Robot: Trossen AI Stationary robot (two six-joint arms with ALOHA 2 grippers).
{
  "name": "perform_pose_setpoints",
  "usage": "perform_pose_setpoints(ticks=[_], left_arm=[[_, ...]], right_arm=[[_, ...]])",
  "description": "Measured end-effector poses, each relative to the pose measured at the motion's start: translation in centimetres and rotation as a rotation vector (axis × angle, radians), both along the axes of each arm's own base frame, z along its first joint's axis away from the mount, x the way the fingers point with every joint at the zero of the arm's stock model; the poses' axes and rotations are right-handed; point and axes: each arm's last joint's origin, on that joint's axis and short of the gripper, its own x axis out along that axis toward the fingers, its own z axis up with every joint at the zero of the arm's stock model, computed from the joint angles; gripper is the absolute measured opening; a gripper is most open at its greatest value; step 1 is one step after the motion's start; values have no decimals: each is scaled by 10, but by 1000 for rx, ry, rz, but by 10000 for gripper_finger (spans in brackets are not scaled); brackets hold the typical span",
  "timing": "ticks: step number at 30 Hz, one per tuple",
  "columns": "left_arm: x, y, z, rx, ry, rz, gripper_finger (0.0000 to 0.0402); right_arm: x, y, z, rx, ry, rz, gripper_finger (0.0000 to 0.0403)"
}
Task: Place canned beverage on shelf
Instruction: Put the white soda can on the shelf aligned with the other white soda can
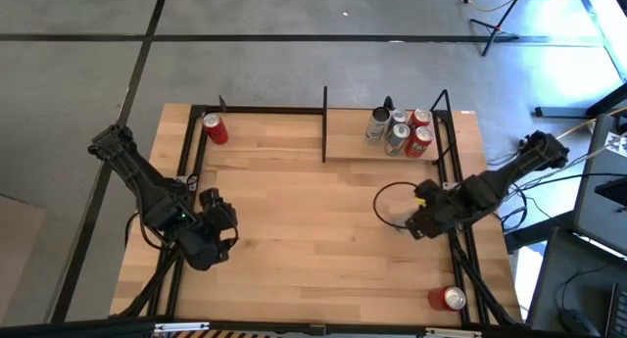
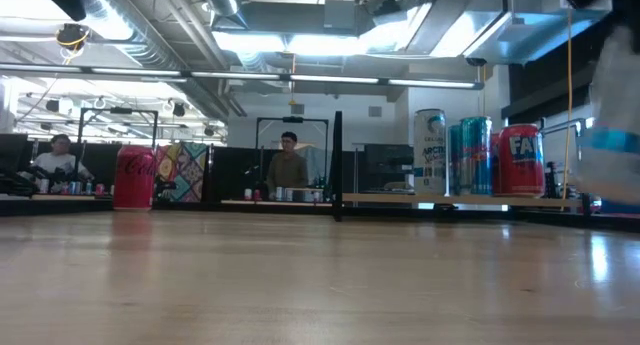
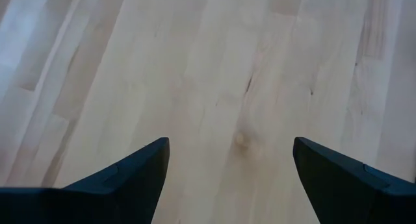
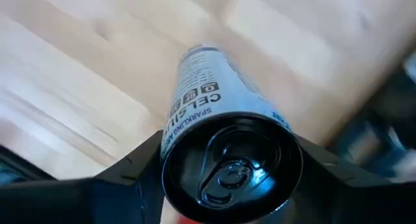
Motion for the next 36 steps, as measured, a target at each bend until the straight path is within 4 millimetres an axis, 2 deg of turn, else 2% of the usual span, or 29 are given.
perform_pose_setpoints(ticks=[4,8,13,18,22,27,31,36], left_arm=[[-1,-1,0,-22,24,-11,316],[-1,-1,-1,-27,30,-16,316],[-1,-1,-1,-27,30,-15,316],[0,0,-1,-26,28,-11,316],[2,1,0,-28,25,1,316],[4,5,0,-28,25,18,316],[6,7,0,-27,25,30,316],[6,7,0,-27,25,33,316]], right_arm=[[23,-2,19,-82,-63,33,229],[54,-16,38,-173,-64,80,229],[87,-54,57,-254,1,68,229],[112,-103,68,-282,26,18,229],[122,-145,66,-266,70,-43,229],[125,-187,50,-216,155,-90,229],[127,-208,39,-196,197,-115,229],[131,-221,30,-173,214,-133,229]])
